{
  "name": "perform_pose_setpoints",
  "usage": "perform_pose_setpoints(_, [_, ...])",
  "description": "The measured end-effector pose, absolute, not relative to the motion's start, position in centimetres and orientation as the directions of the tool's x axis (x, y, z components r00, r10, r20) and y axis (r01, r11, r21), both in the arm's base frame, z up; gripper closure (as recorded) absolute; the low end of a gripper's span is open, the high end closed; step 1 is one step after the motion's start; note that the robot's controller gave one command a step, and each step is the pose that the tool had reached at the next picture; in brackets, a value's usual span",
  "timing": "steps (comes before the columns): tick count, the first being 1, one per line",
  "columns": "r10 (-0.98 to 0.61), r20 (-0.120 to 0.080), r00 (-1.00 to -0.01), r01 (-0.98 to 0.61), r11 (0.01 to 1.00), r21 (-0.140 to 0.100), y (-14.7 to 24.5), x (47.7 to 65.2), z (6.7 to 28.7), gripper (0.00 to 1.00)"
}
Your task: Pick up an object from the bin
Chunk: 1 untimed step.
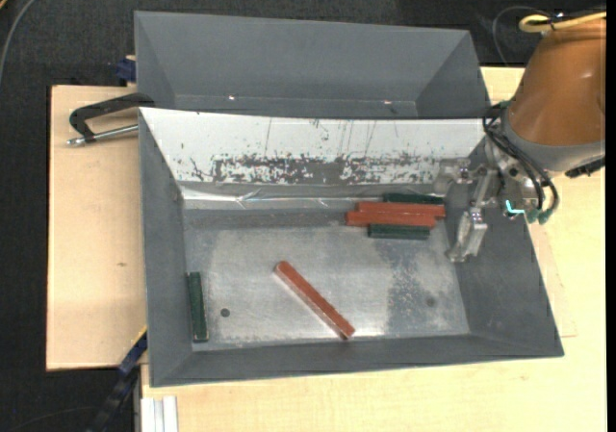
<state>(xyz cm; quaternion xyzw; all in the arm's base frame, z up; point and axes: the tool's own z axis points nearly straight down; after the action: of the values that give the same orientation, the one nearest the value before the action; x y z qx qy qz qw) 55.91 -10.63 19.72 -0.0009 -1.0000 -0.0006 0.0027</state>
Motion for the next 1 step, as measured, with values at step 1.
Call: perform_pose_setpoints(1, [0.059, 0.0, -0.998, 0.059, 0.998, 0.003, -5.34, 59.57, 6.76, 0.0])
